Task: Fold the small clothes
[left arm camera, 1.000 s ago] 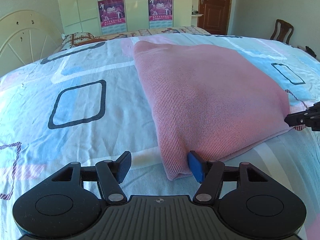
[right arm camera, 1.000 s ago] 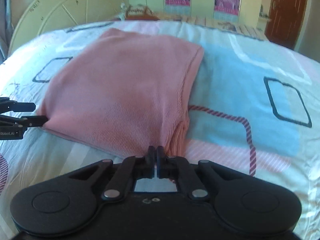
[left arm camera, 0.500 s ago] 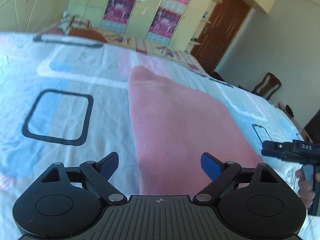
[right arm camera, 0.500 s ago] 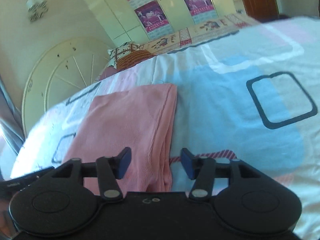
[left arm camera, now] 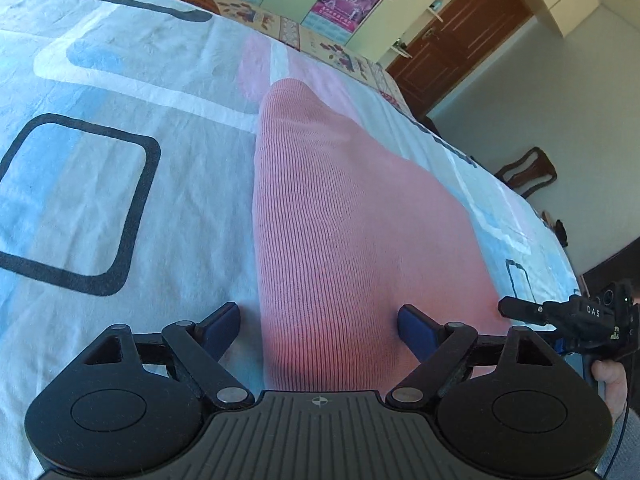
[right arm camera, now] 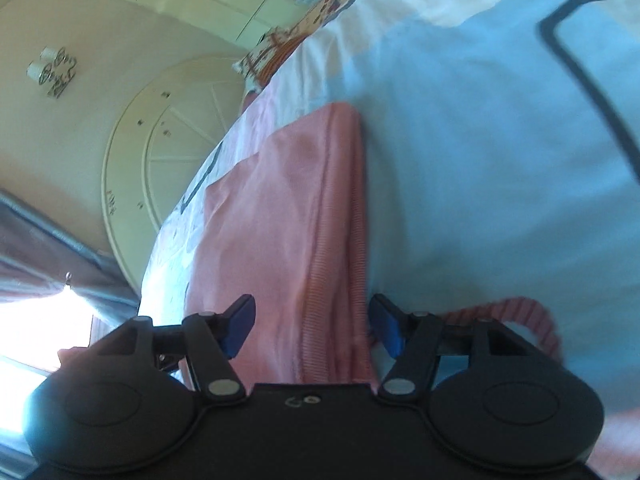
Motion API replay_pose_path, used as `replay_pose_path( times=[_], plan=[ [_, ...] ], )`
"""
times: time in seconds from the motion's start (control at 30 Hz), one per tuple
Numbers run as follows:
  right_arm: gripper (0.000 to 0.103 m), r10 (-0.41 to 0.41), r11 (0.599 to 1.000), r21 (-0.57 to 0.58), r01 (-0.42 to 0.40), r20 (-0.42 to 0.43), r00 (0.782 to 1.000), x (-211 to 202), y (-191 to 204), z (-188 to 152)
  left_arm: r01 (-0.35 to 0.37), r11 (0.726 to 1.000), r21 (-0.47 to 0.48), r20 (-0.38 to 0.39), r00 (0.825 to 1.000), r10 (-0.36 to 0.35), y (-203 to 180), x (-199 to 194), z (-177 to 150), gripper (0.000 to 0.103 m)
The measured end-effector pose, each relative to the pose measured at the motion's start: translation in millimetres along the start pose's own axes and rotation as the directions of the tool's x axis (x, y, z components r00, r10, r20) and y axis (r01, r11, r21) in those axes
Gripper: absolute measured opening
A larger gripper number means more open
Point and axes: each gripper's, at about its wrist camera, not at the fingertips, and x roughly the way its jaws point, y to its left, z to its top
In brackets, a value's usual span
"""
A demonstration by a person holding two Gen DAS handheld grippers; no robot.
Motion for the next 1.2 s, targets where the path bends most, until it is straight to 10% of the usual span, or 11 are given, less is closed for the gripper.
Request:
replay_pose_path(
  times=[0.57, 0.77, 0.9, 1.2],
  plan=[
    [0.035, -0.089, 0.992, -0.092, 0.089, 0.006, 0.996, 9, 18, 1, -0.006, 0.998, -0.056, -0.019, 1.0, 0.005, -8, 12, 12, 0.071],
    [0.018, -0.301, 0.893, -0.324, 0.314, 0.09, 0.949, 17, 65, -15, -0.156, 0.969, 0.189, 0.021, 0.988, 0.155, -58, 9, 14, 0.036],
    [0.018, -0.34, 0.83, -0.408, 0.382, 0.174, 0.924, 8, 94, -29, -0.177, 0.926, 0.333, 0.095, 0.984, 0.154, -82, -8, 12, 0.034],
    [0.018, -0.327, 0.752, -0.513, 0.414, 0.255, 0.91, 26, 186, -52, -0.139, 0.928, 0.345, 0.165, 0.983, 0.086, -27, -89, 41, 0.034]
  ],
)
